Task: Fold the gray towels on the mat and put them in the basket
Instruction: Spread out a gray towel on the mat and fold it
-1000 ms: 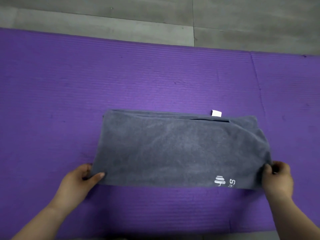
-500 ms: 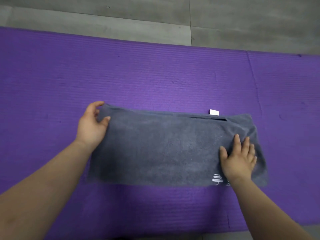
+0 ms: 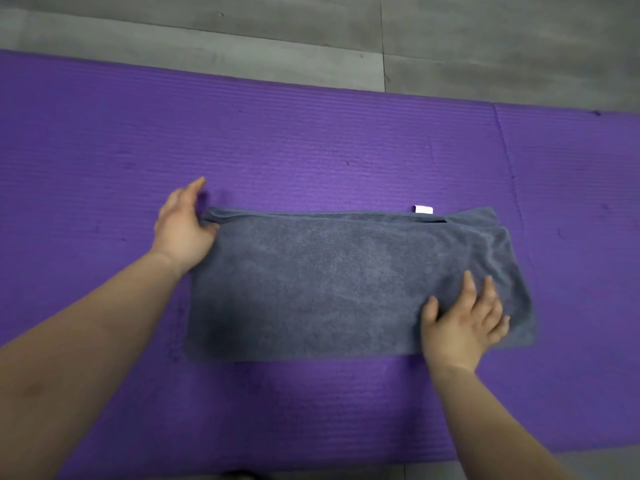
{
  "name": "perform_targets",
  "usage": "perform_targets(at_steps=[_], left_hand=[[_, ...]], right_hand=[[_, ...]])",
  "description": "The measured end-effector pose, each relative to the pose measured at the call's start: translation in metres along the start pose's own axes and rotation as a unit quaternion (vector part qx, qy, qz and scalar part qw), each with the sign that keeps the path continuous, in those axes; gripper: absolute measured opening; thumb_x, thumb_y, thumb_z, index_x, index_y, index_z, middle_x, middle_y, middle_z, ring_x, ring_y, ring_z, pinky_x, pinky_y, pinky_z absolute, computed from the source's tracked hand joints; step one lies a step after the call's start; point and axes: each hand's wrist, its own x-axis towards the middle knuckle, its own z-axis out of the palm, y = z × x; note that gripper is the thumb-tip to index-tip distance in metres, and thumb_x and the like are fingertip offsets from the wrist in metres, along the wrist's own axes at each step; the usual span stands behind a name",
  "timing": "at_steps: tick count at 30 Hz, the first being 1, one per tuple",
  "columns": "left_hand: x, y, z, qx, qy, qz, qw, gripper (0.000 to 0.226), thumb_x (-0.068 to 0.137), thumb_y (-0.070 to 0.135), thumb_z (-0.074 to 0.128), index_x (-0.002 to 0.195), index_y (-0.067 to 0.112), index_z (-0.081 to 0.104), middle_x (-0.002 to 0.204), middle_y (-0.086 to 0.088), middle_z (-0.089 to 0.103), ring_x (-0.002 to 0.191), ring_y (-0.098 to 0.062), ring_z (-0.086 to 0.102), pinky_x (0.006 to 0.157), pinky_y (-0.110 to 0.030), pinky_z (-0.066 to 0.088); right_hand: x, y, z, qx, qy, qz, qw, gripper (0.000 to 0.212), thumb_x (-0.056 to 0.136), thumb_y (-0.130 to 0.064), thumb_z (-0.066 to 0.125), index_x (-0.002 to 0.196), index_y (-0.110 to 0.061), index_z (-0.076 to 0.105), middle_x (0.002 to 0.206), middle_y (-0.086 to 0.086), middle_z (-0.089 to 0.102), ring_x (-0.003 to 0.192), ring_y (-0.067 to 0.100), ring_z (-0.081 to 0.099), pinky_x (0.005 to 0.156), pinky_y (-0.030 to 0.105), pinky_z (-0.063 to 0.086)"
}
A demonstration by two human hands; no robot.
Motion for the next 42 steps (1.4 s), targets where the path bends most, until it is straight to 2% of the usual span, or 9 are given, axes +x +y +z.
perform_targets(at_steps=[7,10,13,16,19,24,34,39,42], left_hand=[[-0.013,0.004,-0.002,0.023,-0.059,-0.061,0.996,0.015,0.081,0.013,0.064,0.094,0.009,0.058,0.096,-0.02,0.062,0.1,-0.031,0.056,0.078,-0.03,0.041],[-0.011,0.002,-0.004,-0.07,-0.055,-0.067,0.994,0.034,0.081,0.006,0.063,0.065,0.023,0.038,0.071,-0.005,0.049,0.073,-0.021,0.048,0.054,-0.011,0.035],[-0.016,0.004,-0.011,-0.208,-0.084,-0.095,0.97,0.032,0.084,0.004,0.059,0.07,0.022,0.037,0.054,0.004,0.055,0.051,-0.005,0.049,0.04,-0.004,0.034],[-0.019,0.006,-0.016,-0.294,-0.104,-0.117,0.943,0.026,0.086,0.003,0.056,0.077,0.023,0.041,0.039,0.015,0.059,0.036,0.006,0.053,0.035,-0.007,0.04],[-0.017,0.004,-0.022,-0.313,-0.122,-0.124,0.934,0.022,0.087,0.005,0.055,0.082,0.024,0.045,0.043,0.018,0.061,0.038,0.007,0.055,0.036,-0.008,0.042],[-0.018,0.005,-0.029,-0.309,-0.124,-0.125,0.935,0.024,0.086,0.002,0.055,0.082,0.024,0.046,0.043,0.015,0.062,0.036,0.005,0.055,0.035,-0.01,0.043],[-0.027,0.052,-0.03,-0.311,-0.226,-0.126,0.914,0.025,0.087,0.0,0.048,0.079,0.024,0.05,0.068,0.0,0.058,0.039,0.001,0.056,0.04,-0.015,0.048],[-0.023,0.119,-0.006,-0.351,-0.255,-0.078,0.898,0.024,0.089,0.001,0.044,0.077,0.022,0.049,0.048,0.01,0.059,0.037,0.001,0.056,0.04,-0.015,0.048],[-0.028,0.169,0.036,-0.338,-0.283,-0.047,0.896,0.023,0.088,0.002,0.048,0.078,0.023,0.047,0.062,0.004,0.054,0.036,0.001,0.055,0.039,-0.016,0.049]], right_hand=[[-0.026,0.007,0.019,-0.005,-0.109,-0.014,0.994,0.065,0.083,-0.038,0.026,0.142,-0.013,0.031,0.155,0.011,0.015,0.144,0.031,0.007,0.115,0.05,-0.002],[-0.018,0.006,0.013,-0.033,-0.088,-0.025,0.995,0.054,0.09,-0.03,0.037,0.142,-0.016,0.032,0.154,0.013,0.021,0.143,0.031,0.012,0.114,0.052,0.002],[-0.041,-0.029,0.016,0.006,0.006,-0.187,0.982,0.053,0.066,-0.024,0.039,0.117,-0.014,0.048,0.124,0.022,0.058,0.119,0.032,0.037,0.105,0.048,0.024],[-0.096,-0.076,0.031,0.043,-0.064,-0.429,0.9,0.047,0.065,-0.031,0.044,0.11,-0.019,0.047,0.117,0.011,0.065,0.115,0.023,0.04,0.102,0.04,0.026],[-0.134,-0.104,0.051,-0.045,-0.143,-0.515,0.844,0.067,0.054,-0.059,0.063,0.115,-0.03,0.06,0.121,-0.004,0.064,0.119,0.013,0.054,0.103,0.034,0.04],[-0.144,-0.127,0.058,-0.123,-0.193,-0.46,0.858,0.076,0.021,-0.07,0.074,0.089,-0.038,0.072,0.098,-0.01,0.072,0.094,0.011,0.068,0.08,0.04,0.056],[-0.122,-0.123,0.042,0.078,-0.06,-0.403,0.91,0.02,0.049,-0.035,0.072,0.058,-0.024,0.058,0.053,-0.008,0.059,0.049,0.008,0.058,0.047,0.016,0.042],[-0.094,-0.073,0.001,0.382,-0.105,-0.123,0.91,0.027,0.066,-0.038,0.036,0.077,-0.018,0.05,0.071,0.013,0.063,0.066,0.015,0.047,0.058,0.023,0.034],[-0.073,-0.027,-0.014,0.465,-0.042,0.051,0.883,0.022,0.058,-0.043,0.039,0.065,-0.023,0.044,0.057,-0.006,0.055,0.055,0.005,0.044,0.056,0.023,0.035]])
